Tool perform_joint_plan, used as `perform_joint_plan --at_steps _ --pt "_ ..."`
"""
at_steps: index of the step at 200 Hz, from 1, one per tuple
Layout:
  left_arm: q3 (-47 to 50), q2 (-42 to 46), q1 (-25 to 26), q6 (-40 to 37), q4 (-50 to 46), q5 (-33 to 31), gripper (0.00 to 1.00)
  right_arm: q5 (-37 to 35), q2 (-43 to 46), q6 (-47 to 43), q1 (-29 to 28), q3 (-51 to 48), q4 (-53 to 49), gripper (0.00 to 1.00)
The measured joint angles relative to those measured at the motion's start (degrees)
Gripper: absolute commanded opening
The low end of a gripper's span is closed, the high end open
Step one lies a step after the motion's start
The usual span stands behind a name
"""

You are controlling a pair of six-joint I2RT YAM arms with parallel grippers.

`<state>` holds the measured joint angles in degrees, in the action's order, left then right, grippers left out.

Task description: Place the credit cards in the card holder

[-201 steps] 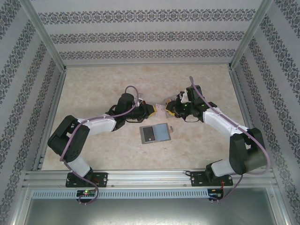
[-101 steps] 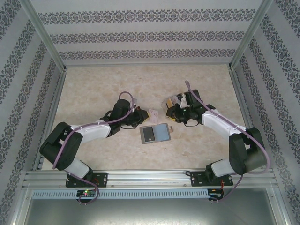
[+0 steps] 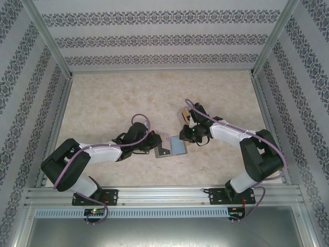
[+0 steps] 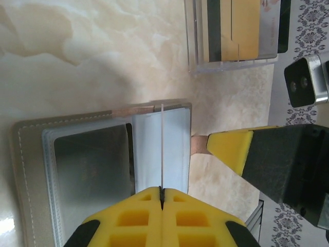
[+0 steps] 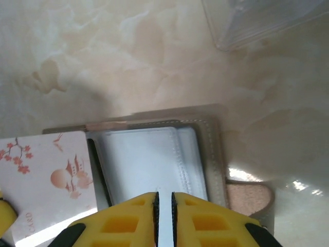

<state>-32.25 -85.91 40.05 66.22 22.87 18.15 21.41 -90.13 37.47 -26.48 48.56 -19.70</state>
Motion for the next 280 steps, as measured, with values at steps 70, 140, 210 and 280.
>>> perform_joint_plan --at_steps 70,140,210,280 --pt "1.8 -1.4 3.1 1.6 3.3 -4.4 0.0 -1.7 -2.1 -1.5 0.0 -2.6 0.4 0.16" --pt "3.0 -8.1 5.6 4.5 9.9 -6.7 0.0 -1.7 -2.0 -1.5 0.0 -3.6 2.0 0.16" --pt "2.9 -10.5 7.3 6.4 14.0 -8.4 0.0 -1.7 -1.9 -1.5 0.0 -4.0 2.6 0.16" --pt "-1.6 -13.8 8.0 6.4 13.3 -8.1 0.06 -1.4 -1.6 -0.8 0.1 -4.7 3.7 0.15"
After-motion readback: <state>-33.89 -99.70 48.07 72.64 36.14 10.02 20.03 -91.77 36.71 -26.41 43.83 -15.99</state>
